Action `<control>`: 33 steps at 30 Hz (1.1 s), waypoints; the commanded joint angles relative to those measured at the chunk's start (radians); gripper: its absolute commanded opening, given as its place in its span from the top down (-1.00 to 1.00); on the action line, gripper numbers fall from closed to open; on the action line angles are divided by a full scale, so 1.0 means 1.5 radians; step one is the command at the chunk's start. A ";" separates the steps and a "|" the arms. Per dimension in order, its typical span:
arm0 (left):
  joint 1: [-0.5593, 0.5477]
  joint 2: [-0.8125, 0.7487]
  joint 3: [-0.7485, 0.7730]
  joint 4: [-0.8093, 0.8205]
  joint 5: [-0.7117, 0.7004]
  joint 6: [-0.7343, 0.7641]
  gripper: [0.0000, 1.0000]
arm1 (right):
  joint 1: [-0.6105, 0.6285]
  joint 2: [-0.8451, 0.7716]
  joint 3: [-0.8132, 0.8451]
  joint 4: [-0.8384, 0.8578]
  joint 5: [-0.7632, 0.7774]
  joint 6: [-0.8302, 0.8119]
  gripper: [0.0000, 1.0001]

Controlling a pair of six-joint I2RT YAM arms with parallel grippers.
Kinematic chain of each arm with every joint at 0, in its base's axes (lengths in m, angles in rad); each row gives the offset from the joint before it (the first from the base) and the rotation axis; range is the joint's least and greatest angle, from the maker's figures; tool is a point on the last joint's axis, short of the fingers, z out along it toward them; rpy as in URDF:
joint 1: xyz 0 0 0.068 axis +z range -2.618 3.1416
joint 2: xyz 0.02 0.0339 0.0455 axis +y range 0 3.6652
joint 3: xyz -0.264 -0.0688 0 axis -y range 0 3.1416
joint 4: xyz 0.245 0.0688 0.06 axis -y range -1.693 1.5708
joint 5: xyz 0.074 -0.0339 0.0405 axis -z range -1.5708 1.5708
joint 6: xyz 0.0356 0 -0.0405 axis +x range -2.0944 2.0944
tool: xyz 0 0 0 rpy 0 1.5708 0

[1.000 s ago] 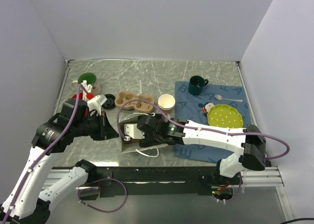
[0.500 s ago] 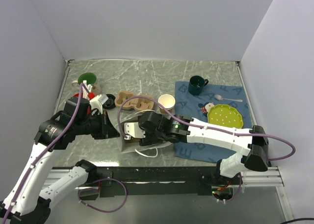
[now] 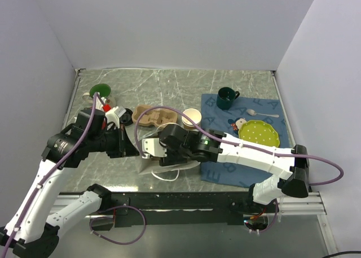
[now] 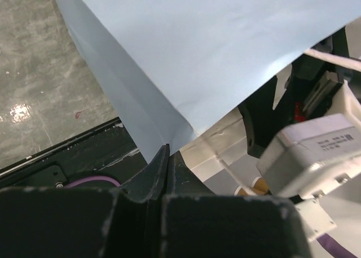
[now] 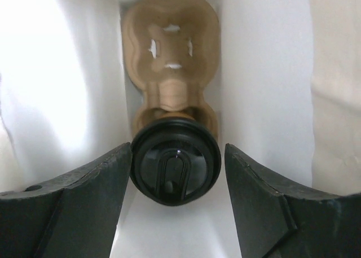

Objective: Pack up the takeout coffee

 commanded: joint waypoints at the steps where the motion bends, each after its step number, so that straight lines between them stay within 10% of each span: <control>1: 0.000 0.007 0.022 -0.006 0.018 -0.014 0.98 | 0.004 -0.045 0.037 -0.021 -0.045 0.010 -0.40; 33: 0.000 0.053 0.101 -0.091 -0.023 -0.087 0.98 | 0.025 -0.017 0.013 -0.014 -0.178 0.036 -0.21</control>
